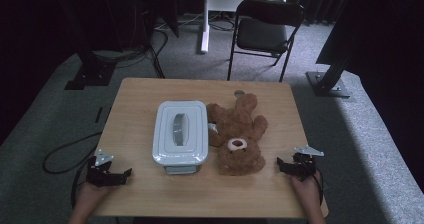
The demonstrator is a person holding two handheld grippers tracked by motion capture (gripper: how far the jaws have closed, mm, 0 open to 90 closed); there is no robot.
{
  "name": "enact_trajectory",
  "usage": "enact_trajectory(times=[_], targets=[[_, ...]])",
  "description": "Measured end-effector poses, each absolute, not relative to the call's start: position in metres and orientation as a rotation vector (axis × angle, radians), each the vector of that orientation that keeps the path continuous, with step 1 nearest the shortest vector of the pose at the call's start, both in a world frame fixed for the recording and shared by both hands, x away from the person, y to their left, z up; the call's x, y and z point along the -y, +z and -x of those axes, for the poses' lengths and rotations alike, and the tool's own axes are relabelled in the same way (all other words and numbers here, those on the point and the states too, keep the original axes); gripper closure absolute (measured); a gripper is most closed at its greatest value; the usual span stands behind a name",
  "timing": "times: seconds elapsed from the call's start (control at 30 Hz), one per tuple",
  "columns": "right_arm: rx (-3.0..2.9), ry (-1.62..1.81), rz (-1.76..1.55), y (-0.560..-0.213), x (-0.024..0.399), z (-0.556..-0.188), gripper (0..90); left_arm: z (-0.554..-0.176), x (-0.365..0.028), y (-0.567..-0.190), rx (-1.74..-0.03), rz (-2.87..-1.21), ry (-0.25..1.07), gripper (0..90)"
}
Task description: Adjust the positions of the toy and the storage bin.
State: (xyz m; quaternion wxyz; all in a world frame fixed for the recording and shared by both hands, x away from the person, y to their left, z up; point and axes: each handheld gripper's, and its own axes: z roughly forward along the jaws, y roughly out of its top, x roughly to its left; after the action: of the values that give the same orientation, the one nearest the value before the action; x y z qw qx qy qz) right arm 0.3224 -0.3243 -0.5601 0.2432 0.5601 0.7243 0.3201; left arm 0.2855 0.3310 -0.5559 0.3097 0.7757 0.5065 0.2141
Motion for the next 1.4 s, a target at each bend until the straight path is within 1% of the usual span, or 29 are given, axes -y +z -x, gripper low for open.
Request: enact_trajectory(times=[0.3, 0.47, 0.53, 0.63, 0.87, 0.9, 0.93, 1.07, 1.4], targets=[[-2.003, 0.869, -1.526, -0.559, 0.325, -0.324, 12.5, -0.286, -0.330, -0.556, -1.332, -2.053, 0.565, 2.0], [-2.030, 0.877, -1.588, -0.553, 0.322, -0.331, 13.9, -0.286, -0.329, -0.556, -1.341, -2.046, 0.569, 2.1], [-2.050, 0.891, -1.588, -0.551, 0.317, -0.335, 18.9, -0.286, -0.329, -0.556, -1.338, -2.050, 0.568, 2.0], [-2.057, 0.930, -1.609, -0.546, 0.313, -0.340, 18.9, -0.287, -0.328, -0.556, -1.335, -2.049, 0.565, 2.0], [-2.016, 1.060, -1.539, -0.510, 0.304, -0.347, 19.2, -0.287, -0.328, -0.556, -1.334, -2.050, 0.564, 2.0], [-2.016, 1.060, -1.539, -0.510, 0.304, -0.347, 19.2, -0.287, -0.328, -0.556, -1.334, -2.050, 0.564, 2.0], [-2.004, 1.102, -1.520, -0.499, 0.300, -0.351, 19.3, -0.287, -0.328, -0.556, -1.334, -2.050, 0.564, 2.0], [-1.995, 1.131, -1.484, -0.483, 0.289, -0.363, 19.3, -0.287, -0.328, -0.556, -1.334, -2.048, 0.565, 2.0], [-2.028, 1.136, -1.453, -0.464, 0.259, -0.407, 19.3, -0.287, -0.328, -0.556, -1.333, -2.050, 0.564, 2.1]])
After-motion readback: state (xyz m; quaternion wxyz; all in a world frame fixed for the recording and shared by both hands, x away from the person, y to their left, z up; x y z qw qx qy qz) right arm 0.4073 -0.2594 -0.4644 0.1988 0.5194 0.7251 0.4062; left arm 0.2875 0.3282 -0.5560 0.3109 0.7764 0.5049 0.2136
